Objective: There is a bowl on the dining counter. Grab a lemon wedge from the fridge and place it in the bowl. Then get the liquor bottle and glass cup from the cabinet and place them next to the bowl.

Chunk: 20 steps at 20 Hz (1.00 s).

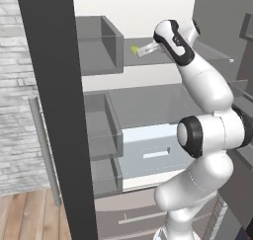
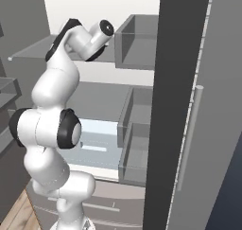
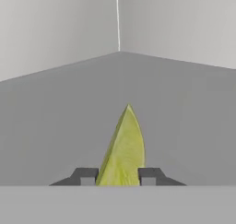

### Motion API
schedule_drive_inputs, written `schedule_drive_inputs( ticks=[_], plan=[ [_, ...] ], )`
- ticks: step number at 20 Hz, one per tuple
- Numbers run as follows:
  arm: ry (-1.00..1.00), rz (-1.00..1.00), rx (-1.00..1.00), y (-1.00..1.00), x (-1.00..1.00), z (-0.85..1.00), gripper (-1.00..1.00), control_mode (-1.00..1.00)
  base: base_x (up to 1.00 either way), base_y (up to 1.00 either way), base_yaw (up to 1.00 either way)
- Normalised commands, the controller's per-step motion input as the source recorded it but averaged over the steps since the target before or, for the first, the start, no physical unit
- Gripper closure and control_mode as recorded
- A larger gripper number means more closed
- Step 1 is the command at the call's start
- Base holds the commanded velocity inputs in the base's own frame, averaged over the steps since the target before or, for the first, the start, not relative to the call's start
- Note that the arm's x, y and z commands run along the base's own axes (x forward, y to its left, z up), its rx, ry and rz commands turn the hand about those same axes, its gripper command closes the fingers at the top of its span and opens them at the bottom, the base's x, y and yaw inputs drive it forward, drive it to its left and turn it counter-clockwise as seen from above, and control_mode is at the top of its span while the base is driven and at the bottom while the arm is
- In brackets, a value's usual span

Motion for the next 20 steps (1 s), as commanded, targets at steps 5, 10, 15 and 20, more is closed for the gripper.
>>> schedule_drive_inputs(
  ticks=[5, 10, 15, 20],
  plan=[
    [-0.02, 0.0, 0.0, 0.0, -0.05, 0.0, 1.0, -1.0, 0.0, 0.0, 0.0],
    [-0.08, 0.0, 0.0, 0.0, -0.33, 0.0, 1.0, -1.0, 0.0, 0.0, 0.0],
    [-0.07, 0.0, 0.0, 0.0, -0.46, 0.0, 1.0, -1.0, 0.0, 0.0, 0.0],
    [-0.16, 0.0, 0.0, 0.06, -0.91, 0.0, 1.0, -1.0, 0.0, 0.0, 0.0]
  ],
)
